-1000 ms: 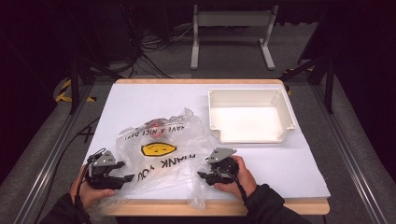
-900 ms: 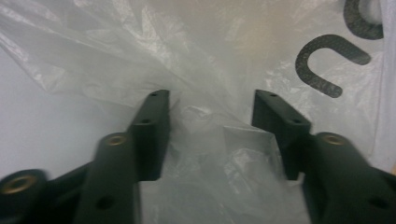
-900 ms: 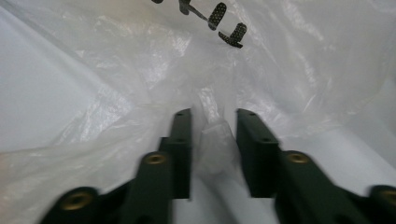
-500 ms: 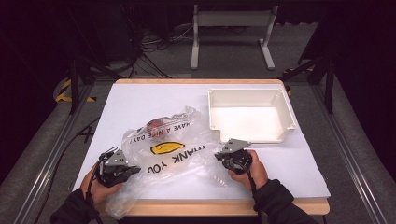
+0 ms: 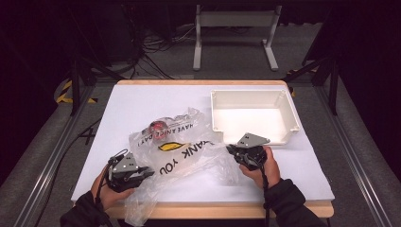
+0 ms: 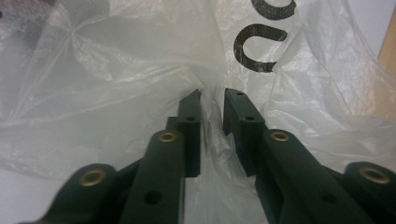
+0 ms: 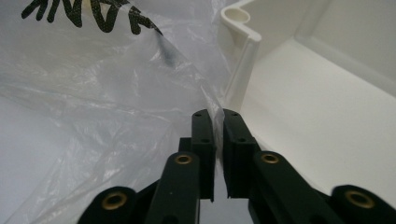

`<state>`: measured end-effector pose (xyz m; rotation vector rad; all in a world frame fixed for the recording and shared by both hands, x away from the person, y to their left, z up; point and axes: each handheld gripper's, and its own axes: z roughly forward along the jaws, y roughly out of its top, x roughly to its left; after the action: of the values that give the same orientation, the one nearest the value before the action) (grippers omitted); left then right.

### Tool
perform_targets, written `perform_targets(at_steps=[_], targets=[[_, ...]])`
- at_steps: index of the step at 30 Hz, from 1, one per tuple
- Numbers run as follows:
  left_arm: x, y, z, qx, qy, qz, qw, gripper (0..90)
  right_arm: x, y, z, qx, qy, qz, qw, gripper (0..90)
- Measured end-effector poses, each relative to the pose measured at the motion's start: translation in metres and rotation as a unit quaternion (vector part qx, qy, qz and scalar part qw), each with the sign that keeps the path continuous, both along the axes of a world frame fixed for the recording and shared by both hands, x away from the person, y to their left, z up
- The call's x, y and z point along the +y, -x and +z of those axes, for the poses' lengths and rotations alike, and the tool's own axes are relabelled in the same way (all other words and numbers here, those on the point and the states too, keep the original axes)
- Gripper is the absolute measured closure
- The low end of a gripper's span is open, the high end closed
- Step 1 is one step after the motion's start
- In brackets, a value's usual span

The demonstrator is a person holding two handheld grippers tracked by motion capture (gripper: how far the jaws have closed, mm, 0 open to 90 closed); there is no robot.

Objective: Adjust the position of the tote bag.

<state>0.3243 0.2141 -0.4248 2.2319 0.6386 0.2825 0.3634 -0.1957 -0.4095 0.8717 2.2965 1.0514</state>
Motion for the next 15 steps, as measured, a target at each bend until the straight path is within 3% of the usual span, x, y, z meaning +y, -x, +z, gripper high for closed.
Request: perform_targets(at_steps=[5,11,15], targets=[[0.013,0.005,0.012,-0.024,0.021,0.020,0.9993,55.3,0.002,0.002,0.005,-0.006,-0.014,-0.001,0.9999,68.8],[0.024,0.010,0.018,-0.049,0.038,0.046,0.9970,30.8,0.004,0.005,0.010,-0.018,-0.024,0.005,0.9995,63.1],[0.033,0.014,0.025,-0.058,0.065,0.052,0.9948,24.5,0.003,0.010,0.021,-0.029,-0.041,0.013,0.9986,61.4]])
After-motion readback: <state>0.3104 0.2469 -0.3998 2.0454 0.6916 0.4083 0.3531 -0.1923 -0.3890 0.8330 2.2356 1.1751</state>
